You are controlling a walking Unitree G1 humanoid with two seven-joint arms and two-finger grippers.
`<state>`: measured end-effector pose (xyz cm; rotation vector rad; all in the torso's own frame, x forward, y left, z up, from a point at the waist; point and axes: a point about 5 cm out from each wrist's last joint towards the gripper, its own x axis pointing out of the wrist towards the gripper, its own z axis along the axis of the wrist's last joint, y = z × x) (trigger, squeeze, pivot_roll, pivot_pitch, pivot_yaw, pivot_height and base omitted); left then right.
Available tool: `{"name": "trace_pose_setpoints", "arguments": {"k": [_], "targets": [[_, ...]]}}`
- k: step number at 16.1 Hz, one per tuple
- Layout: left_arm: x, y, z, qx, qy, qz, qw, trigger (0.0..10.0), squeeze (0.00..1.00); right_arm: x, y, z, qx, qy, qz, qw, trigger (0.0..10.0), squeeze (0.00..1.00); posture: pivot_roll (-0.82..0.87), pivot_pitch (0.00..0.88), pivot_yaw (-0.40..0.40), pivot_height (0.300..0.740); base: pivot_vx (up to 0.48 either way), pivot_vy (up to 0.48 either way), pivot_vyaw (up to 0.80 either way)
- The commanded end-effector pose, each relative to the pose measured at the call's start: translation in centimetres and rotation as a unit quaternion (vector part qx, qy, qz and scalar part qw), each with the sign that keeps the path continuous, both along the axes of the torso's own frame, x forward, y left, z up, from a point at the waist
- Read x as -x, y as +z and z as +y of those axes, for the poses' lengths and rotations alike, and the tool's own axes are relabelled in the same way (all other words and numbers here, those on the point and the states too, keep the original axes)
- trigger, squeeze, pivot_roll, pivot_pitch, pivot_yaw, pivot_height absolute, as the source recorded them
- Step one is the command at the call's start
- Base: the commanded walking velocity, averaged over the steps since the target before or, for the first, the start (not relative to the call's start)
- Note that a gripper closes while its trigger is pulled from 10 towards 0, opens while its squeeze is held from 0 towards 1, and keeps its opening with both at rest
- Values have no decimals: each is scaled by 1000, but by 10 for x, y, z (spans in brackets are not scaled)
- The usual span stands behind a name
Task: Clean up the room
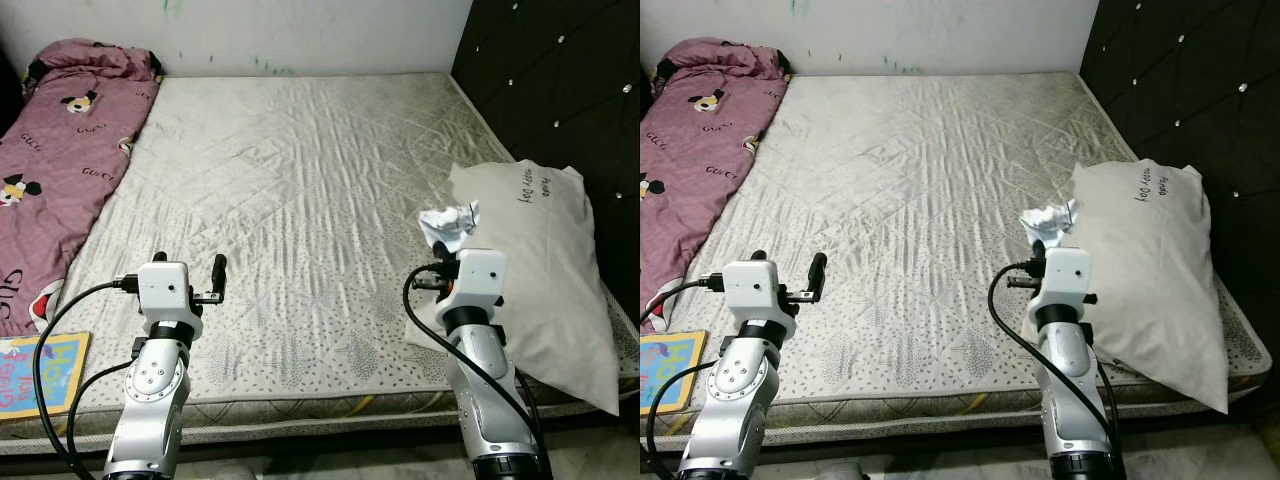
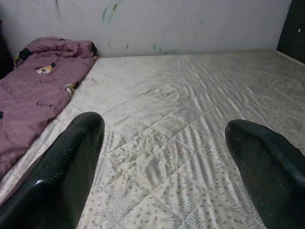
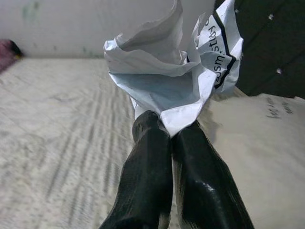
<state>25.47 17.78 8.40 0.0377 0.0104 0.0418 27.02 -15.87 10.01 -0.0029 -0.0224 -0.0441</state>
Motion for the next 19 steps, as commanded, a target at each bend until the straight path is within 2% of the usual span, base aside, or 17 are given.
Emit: {"name": "trace_pose_setpoints", "arguments": {"k": [1,3,5,6,12,17,19], "targets": [[3,4,3,0,5,-6,1000,10000,0,8,-1,-2,-4,5,2,1000,10000,0,44,0,6,740,0,0,0],[7,6,7,-1,15,-9,1000,10000,0,14,1,-10,-7,-3,1,1000,10000,0,43,0,6,740,0,0,0],[14,6,12,2,24,-7,1000,10000,0,27,-2,-25,3,-18,15,1000,10000,0,42,0,6,740,0,0,0],[14,7,11,1,22,-7,1000,10000,0,30,-3,-26,3,-19,18,1000,10000,0,41,0,6,740,0,0,0],[13,9,8,11,16,-3,1000,10000,0,30,-3,-20,10,1,28,1000,10000,0,39,0,8,740,0,0,0],[13,9,7,15,10,-2,1000,10000,0,27,-3,-17,15,8,31,999,10000,0,42,0,2,740,0,0,649],[12,8,6,19,8,2,1000,10000,0,27,-3,-17,14,9,32,999,10000,0,40,0,2,740,0,120,0]]}}
